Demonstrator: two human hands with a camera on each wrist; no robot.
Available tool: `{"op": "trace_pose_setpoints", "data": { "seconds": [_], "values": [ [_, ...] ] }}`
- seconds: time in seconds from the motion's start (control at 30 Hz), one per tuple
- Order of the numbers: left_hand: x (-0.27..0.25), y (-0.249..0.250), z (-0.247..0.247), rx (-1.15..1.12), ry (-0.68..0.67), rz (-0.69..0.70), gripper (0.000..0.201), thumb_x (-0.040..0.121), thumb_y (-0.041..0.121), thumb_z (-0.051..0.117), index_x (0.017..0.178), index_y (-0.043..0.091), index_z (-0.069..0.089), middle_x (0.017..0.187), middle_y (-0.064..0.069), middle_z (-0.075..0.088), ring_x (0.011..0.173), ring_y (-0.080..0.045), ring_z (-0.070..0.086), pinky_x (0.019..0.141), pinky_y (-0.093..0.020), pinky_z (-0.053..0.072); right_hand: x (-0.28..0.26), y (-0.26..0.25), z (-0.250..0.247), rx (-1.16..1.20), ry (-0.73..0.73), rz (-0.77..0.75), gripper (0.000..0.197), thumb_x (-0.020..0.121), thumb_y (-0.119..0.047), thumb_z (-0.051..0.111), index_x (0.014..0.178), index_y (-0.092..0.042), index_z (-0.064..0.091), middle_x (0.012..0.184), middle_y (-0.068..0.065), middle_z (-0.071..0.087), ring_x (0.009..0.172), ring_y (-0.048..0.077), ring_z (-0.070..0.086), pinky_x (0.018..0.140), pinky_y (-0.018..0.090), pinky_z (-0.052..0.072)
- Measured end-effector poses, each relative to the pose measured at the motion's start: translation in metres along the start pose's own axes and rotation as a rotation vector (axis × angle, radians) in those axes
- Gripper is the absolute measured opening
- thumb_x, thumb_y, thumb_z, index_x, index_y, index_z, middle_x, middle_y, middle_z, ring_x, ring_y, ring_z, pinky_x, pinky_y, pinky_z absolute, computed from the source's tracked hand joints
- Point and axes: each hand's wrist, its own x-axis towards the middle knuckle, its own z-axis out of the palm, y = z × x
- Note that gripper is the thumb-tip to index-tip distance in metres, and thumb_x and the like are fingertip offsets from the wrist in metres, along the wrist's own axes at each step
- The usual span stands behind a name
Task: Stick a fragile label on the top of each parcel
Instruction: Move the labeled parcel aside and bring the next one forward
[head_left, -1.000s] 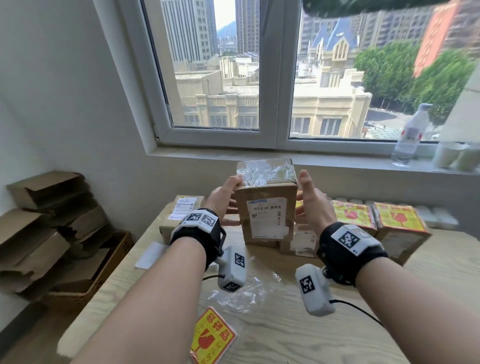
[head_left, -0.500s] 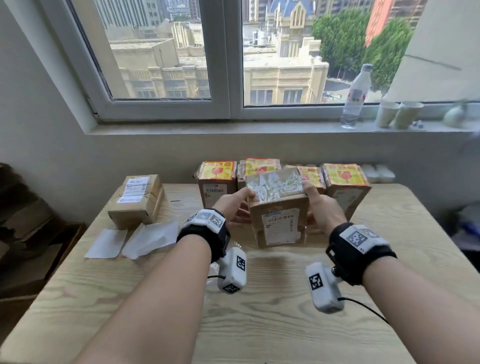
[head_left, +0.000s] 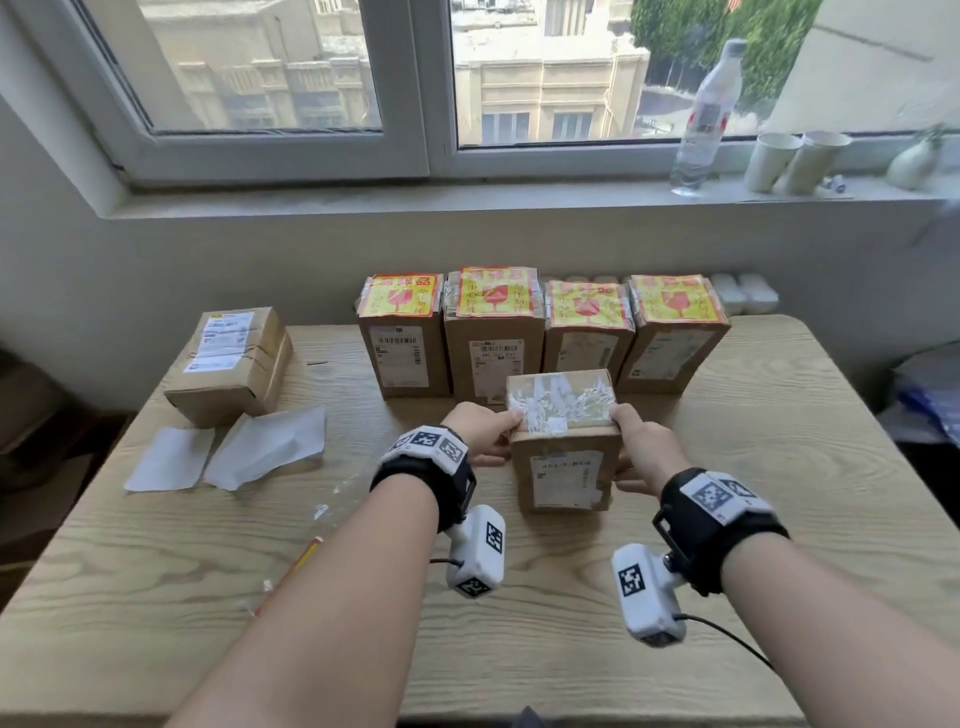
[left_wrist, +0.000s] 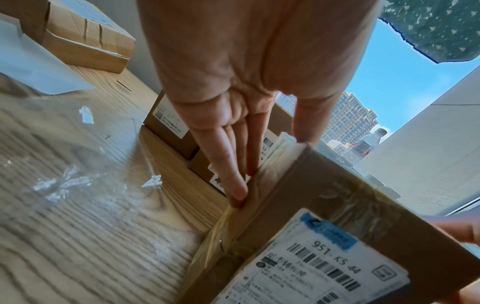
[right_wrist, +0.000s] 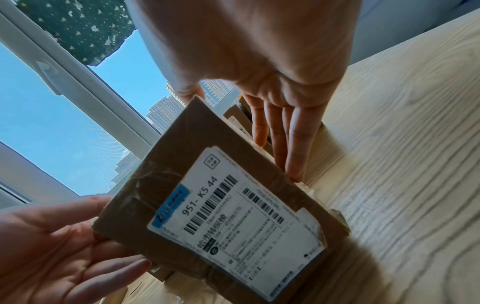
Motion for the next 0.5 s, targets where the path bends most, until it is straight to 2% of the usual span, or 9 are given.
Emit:
{"op": "trace_pose_setpoints", "data": {
  "seconds": [0.07, 0.13, 0.2, 0.27, 0.37, 0.43, 0.5],
  "values": [
    [0.001, -0.004, 0.001, 0.022, -0.009, 0.011, 0.031, 0.092, 0.03, 0.061, 0.102, 0.002, 0.065, 0.112, -0.017, 0.069, 0.094, -0.023, 0.068, 0.082, -0.032, 0.057, 0.001, 0.002, -0.001, -0.012, -0.01, 0.014, 0.058, 0.076, -0.06, 0.04, 0.097, -0.01, 0.059, 0.098, 0.016, 0.067, 0.09, 0.031, 0.066, 0.077, 0.041, 0.059],
    [0.001, -0.007, 0.0, 0.046, -0.015, 0.024, 0.041, 0.091, 0.033, 0.062, 0.115, 0.0, 0.063, 0.111, -0.015, 0.07, 0.097, -0.023, 0.07, 0.086, -0.034, 0.057, 0.0, 0.002, -0.003, -0.016, -0.001, 0.02, 0.06, 0.075, -0.06, 0.041, 0.099, -0.008, 0.059, 0.099, 0.015, 0.066, 0.092, 0.032, 0.064, 0.083, 0.044, 0.057],
    [-0.001, -0.007, -0.003, 0.069, -0.016, 0.036, 0.045, 0.092, 0.035, 0.06, 0.121, 0.0, 0.061, 0.113, -0.014, 0.069, 0.099, -0.023, 0.069, 0.087, -0.035, 0.057, -0.003, -0.002, -0.005, -0.074, 0.065, -0.017, 0.06, 0.076, -0.06, 0.046, 0.104, -0.008, 0.057, 0.102, 0.01, 0.062, 0.094, 0.029, 0.059, 0.086, 0.039, 0.05],
    [-0.001, -0.008, -0.01, 0.086, 0.0, 0.04, 0.046, 0.093, 0.036, 0.058, 0.123, 0.001, 0.059, 0.114, -0.013, 0.068, 0.099, -0.024, 0.068, 0.086, -0.034, 0.056, -0.011, -0.013, -0.006, -0.158, 0.211, -0.136, 0.045, 0.084, -0.048, 0.053, 0.11, -0.012, 0.056, 0.108, 0.007, 0.059, 0.095, 0.025, 0.055, 0.079, 0.032, 0.041],
    [-0.006, -0.008, -0.033, 0.122, 0.062, 0.042, 0.039, 0.094, 0.031, 0.058, 0.121, 0.004, 0.059, 0.105, -0.01, 0.067, 0.092, -0.022, 0.067, 0.085, -0.033, 0.056, -0.028, -0.04, 0.003, -0.184, 0.361, -0.423, 0.027, 0.088, -0.029, 0.059, 0.112, -0.015, 0.056, 0.112, 0.002, 0.053, 0.094, 0.018, 0.053, 0.076, 0.027, 0.039],
    [-0.01, -0.008, -0.056, 0.132, 0.114, 0.049, 0.031, 0.094, 0.027, 0.058, 0.117, 0.006, 0.061, 0.1, -0.009, 0.067, 0.086, -0.02, 0.066, 0.08, -0.031, 0.055, -0.036, -0.062, 0.018, -0.192, 0.348, -0.583, 0.019, 0.09, -0.02, 0.058, 0.109, -0.016, 0.057, 0.106, -0.001, 0.054, 0.091, 0.015, 0.054, 0.075, 0.026, 0.041],
    [-0.015, -0.011, -0.084, 0.122, 0.164, 0.041, 0.022, 0.095, 0.024, 0.056, 0.111, 0.01, 0.061, 0.094, -0.006, 0.067, 0.078, -0.016, 0.064, 0.074, -0.027, 0.053, -0.045, -0.082, 0.04, -0.179, 0.263, -0.666, 0.014, 0.091, -0.017, 0.056, 0.104, -0.017, 0.059, 0.099, -0.001, 0.06, 0.088, 0.014, 0.057, 0.073, 0.025, 0.045]
  ]
}}
